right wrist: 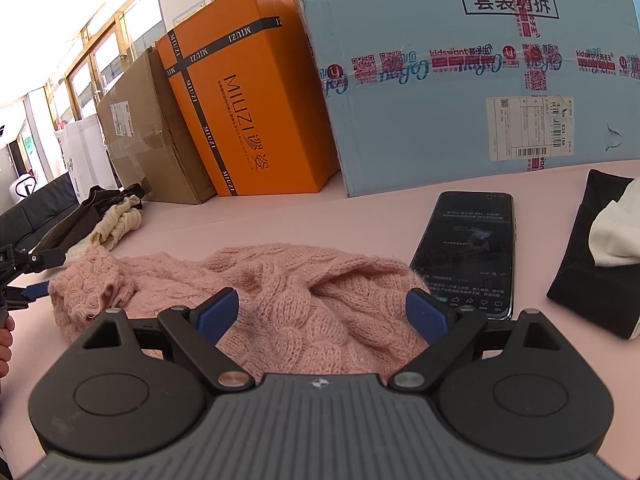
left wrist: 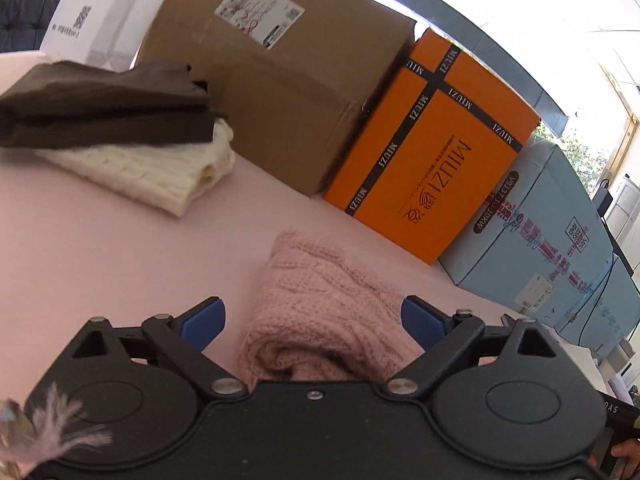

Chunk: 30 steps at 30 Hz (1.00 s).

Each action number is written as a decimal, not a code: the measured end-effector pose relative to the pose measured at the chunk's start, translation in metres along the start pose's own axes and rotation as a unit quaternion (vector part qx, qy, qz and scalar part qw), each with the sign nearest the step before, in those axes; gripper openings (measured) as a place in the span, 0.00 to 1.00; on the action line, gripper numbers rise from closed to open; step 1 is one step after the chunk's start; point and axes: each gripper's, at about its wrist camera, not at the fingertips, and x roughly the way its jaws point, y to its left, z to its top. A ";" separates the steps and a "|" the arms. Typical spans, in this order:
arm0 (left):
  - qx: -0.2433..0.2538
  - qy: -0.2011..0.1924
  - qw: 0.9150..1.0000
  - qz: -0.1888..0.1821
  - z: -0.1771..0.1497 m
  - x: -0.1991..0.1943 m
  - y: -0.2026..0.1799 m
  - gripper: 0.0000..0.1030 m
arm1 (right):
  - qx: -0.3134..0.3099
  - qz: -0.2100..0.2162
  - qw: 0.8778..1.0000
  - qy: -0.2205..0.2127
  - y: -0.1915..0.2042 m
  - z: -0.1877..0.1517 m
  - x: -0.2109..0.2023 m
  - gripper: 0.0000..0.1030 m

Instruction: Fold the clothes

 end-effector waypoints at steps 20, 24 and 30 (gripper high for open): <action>0.335 -0.076 0.922 0.177 -0.003 0.009 -0.047 0.30 | -0.001 0.020 1.000 -0.014 0.001 0.000 -0.006 0.87; 0.434 -0.135 0.862 0.226 -0.014 0.011 -0.062 0.30 | 0.001 0.028 0.999 -0.017 0.001 0.000 -0.006 0.87; 0.505 -0.159 0.846 0.063 -0.043 -0.011 -0.102 0.31 | 0.005 0.035 0.999 -0.018 0.000 0.000 -0.007 0.87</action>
